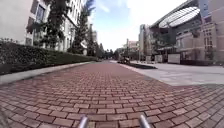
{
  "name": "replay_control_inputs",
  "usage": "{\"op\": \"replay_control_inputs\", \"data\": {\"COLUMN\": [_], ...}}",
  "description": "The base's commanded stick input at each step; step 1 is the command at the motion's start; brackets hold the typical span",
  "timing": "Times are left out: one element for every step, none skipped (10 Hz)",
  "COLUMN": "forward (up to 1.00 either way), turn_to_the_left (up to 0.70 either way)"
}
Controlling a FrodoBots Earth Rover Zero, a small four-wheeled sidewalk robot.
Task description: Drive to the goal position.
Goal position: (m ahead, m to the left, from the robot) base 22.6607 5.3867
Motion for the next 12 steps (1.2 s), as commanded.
{"op": "replay_control_inputs", "data": {"forward": [0.70,0.70,0.70,0.70,0.70,0.70,0.70,0.70,0.70,0.70,0.70,0.70], "turn_to_the_left": [0.00,0.00,0.00,0.00,0.00,0.00,0.00,0.00,0.00,0.00,0.00,0.00]}}
